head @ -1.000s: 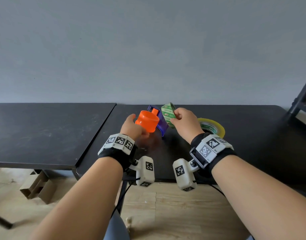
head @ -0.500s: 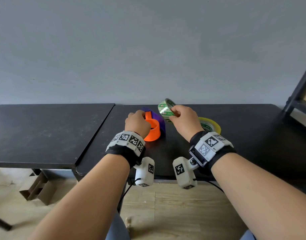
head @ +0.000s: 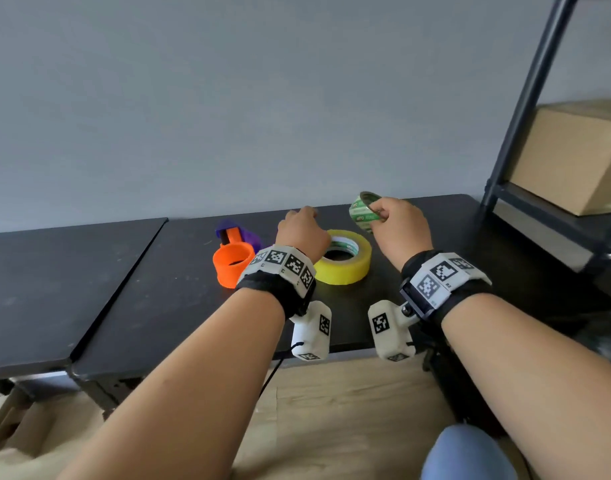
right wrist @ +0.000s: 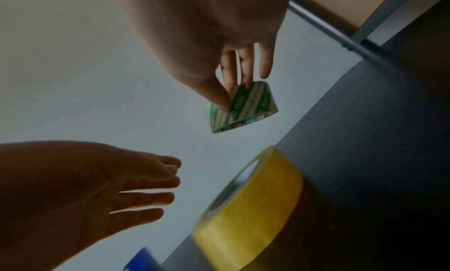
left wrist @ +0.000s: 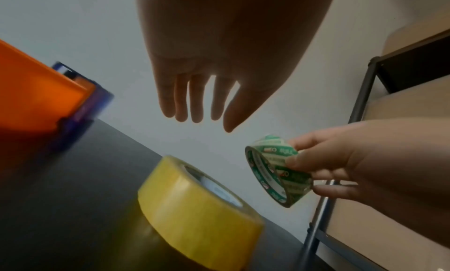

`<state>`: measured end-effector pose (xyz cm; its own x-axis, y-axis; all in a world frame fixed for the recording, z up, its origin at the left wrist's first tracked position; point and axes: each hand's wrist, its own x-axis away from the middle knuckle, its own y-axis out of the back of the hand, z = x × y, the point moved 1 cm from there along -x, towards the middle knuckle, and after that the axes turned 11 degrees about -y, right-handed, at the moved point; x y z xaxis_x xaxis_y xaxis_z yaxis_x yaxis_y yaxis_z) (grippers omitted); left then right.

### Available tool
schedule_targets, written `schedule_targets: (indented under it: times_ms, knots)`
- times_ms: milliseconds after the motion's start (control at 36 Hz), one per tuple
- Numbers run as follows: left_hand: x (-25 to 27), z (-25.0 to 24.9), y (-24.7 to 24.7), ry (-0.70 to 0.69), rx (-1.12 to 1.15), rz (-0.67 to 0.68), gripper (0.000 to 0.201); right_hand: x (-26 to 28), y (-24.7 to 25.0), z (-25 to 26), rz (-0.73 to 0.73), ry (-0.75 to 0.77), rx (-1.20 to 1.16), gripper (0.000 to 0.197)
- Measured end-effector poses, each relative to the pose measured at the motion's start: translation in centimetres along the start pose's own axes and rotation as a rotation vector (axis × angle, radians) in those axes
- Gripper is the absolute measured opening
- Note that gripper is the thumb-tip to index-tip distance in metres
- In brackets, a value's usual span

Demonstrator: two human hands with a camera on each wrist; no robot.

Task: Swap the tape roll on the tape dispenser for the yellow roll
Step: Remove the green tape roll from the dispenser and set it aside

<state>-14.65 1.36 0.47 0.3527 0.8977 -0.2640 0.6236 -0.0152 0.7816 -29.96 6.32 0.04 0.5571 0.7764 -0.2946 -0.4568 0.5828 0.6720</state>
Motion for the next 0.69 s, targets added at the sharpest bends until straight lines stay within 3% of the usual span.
schedule_targets:
  times_ms: [167,278,500,694]
  knots:
    - [-0.3,-1.6,-2.2,-0.017,-0.047,0.041,0.052,-1.0,0.8,-3.8,0.046,-0.147,0.315,0.04]
    - [-0.6,-1.9,-2.9,-0.017,-0.062,0.067,0.053,-1.2,0.7,-5.4,0.074,-0.193,0.406,0.042]
    - [-0.5,-0.7,-2.9,-0.02,-0.06,0.068,0.048,-1.4,0.2,-5.5,0.136,-0.275,0.378,0.032]
    - [-0.3,0.7,-1.9,0.053,-0.058,0.103,0.05,-0.9,-0.6,-3.2,0.072,-0.143,0.226,0.033]
